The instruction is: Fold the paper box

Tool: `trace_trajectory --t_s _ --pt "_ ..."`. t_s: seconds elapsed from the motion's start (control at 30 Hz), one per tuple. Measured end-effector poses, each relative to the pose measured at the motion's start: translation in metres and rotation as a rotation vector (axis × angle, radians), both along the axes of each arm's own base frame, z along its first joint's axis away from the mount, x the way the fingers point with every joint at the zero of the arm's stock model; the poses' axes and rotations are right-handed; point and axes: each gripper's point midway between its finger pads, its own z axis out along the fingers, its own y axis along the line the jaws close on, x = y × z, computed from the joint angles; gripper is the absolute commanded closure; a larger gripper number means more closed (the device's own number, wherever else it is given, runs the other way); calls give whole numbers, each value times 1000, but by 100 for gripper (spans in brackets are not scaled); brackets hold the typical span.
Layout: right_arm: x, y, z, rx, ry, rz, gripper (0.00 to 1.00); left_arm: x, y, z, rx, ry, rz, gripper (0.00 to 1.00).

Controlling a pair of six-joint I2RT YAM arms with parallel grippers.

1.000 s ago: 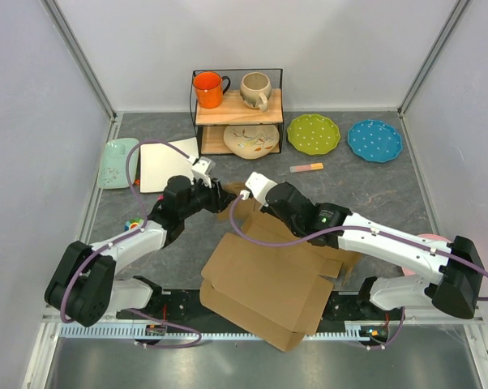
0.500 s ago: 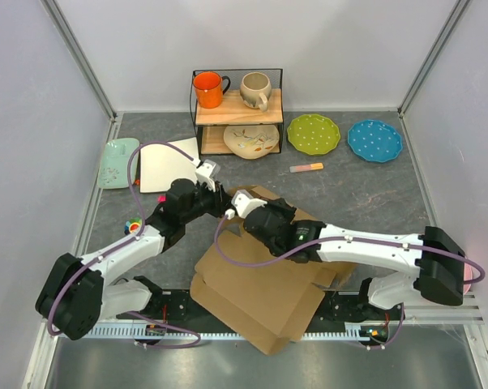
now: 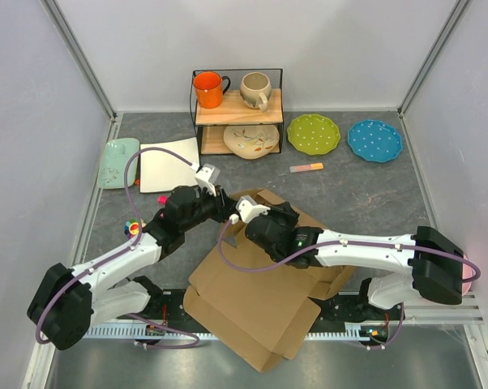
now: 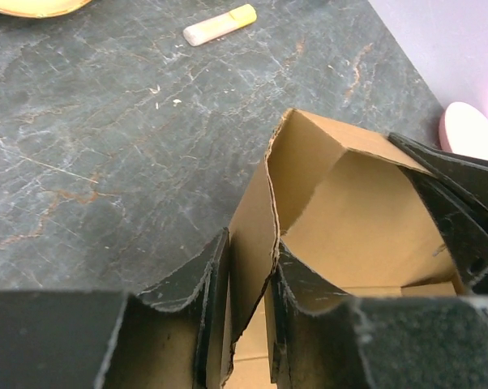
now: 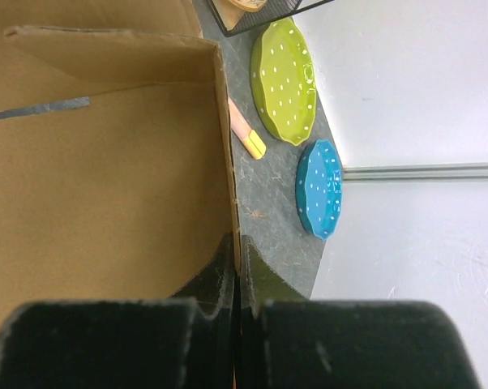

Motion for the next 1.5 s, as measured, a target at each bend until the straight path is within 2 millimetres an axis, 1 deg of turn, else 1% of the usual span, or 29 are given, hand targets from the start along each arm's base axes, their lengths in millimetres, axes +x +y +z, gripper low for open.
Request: trace_trajectory --t_s 0.13,0.27,0.33,0.4,0.5,0.53,0.67,0.8,0.97,1.13,1.23,1.33,1.5 --pt "0 -1 0 7 -13 -5 100 -12 -7 2 -23 -5 -13 70" --pt "-4 -2 4 -2 -39 8 100 -25 -15 0 -53 -16 -29 68" --pt "-7 -2 6 -21 -60 26 100 -30 -15 -7 -62 -10 -22 66" --pt "-11 -1 9 -51 -93 46 100 -33 -12 -19 -63 3 -10 63" --pt "-13 1 12 -90 -144 66 100 -35 -7 -35 -64 17 12 56" --pt "-13 0 12 -105 -159 68 100 -36 -6 -39 -67 20 19 56" --pt "-10 -3 13 -151 -228 67 100 -35 -2 -56 -78 36 48 55" --pt "-7 -3 15 -193 -283 64 100 -27 -7 -63 -82 39 64 55" --pt "3 -4 23 -201 -320 36 100 -16 -14 -58 -99 18 76 55" --pt "15 -10 25 -190 -325 8 100 -5 -19 -49 -114 -7 97 54" --pt "16 -9 22 -175 -320 6 100 -2 -19 -52 -110 -5 107 51" --pt "16 -7 18 -146 -312 8 100 -3 -18 -57 -110 3 109 46" --pt "16 -6 14 -121 -307 4 100 -8 -14 -66 -114 25 113 34"
